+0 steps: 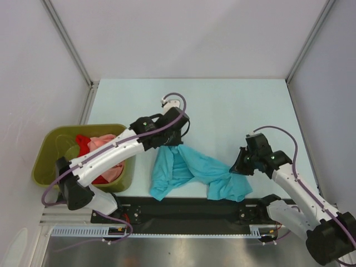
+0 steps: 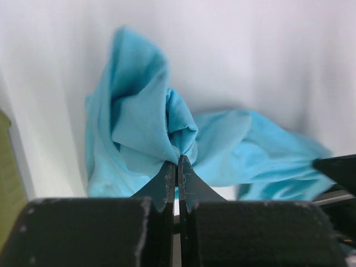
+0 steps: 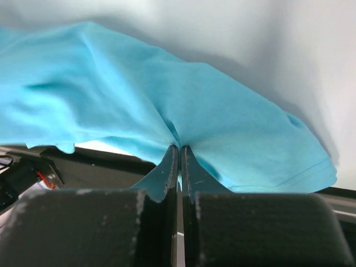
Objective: Fold and stack the t-shirts
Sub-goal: Move the tshirt to the center of the board
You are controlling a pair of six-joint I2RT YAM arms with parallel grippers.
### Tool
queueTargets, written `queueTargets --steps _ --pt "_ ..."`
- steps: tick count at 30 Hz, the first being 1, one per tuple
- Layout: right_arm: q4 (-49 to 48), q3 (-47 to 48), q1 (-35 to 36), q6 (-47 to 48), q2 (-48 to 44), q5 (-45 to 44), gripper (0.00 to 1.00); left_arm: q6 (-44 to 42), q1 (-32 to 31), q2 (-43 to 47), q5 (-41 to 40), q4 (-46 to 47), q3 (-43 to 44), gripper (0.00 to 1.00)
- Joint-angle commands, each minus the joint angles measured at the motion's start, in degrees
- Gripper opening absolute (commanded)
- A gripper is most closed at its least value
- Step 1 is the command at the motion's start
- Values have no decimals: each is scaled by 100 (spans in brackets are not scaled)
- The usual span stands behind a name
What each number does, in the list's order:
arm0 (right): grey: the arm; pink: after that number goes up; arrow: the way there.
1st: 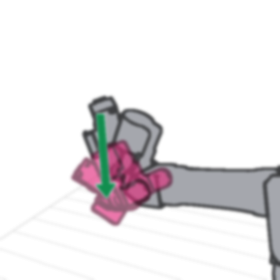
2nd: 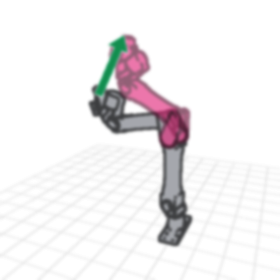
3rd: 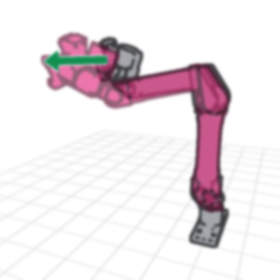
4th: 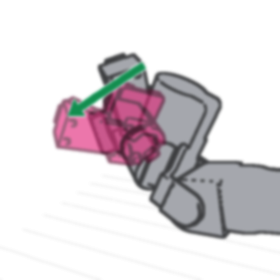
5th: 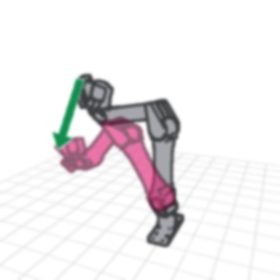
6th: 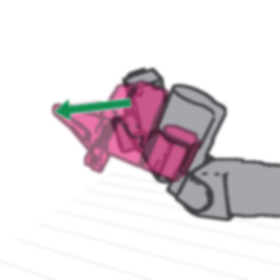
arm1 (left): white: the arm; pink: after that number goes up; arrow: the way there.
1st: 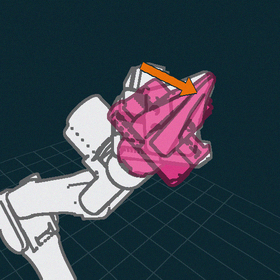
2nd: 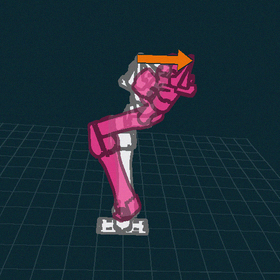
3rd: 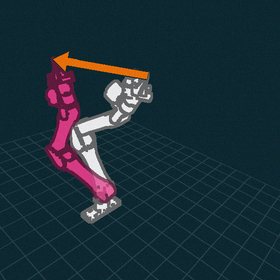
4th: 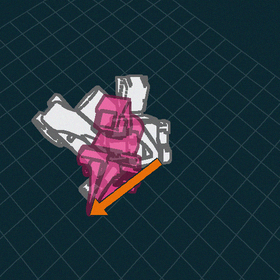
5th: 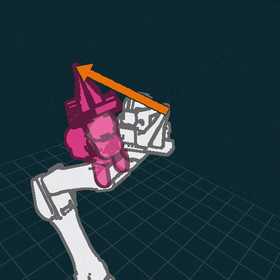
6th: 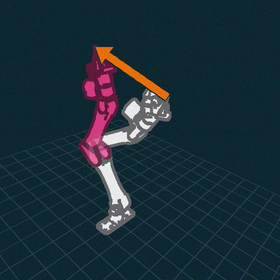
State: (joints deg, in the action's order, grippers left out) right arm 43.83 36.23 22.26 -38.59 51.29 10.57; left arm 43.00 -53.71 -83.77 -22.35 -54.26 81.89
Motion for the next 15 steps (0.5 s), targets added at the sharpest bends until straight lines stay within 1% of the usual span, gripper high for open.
queueTargets --steps 1,3,6,7,9,10,11,12,13,14,15 --pt "626 779 -187 668 258 34 0 -90 238 299 -77 -182 714 1" --pt "793 1217 -354 826 504 -133 0 -178 335 343 46 -77 915 0" --pt "741 1492 -556 993 943 -239 3 -599 616 265 221 196 996 0" --pt "767 1666 -643 1020 1075 -187 3 -748 877 99 335 240 1039 0" --pt "715 1835 -881 1142 1443 -108 3 -916 1151 -95 573 433 1101 0" --pt "627 1948 -934 1178 1550 -151 5 -1099 1370 -314 696 521 1162 0" --pt "444 2010 -1004 1213 1708 -221 11 -1197 1468 -472 740 670 1241 0" --pt "372 2072 -1152 1292 2022 -335 13 -1311 1547 -639 758 688 1538 0" --pt "337 2186 -1241 1319 2243 -440 14 -1538 1626 -806 584 663 1776 5" --pt "319 2378 -1320 1388 2437 -546 20 -1688 1627 -1260 400 575 2065 47" --pt "327 2511 -1425 1467 2621 -808 25 -1821 1619 -1456 180 270 2390 61"
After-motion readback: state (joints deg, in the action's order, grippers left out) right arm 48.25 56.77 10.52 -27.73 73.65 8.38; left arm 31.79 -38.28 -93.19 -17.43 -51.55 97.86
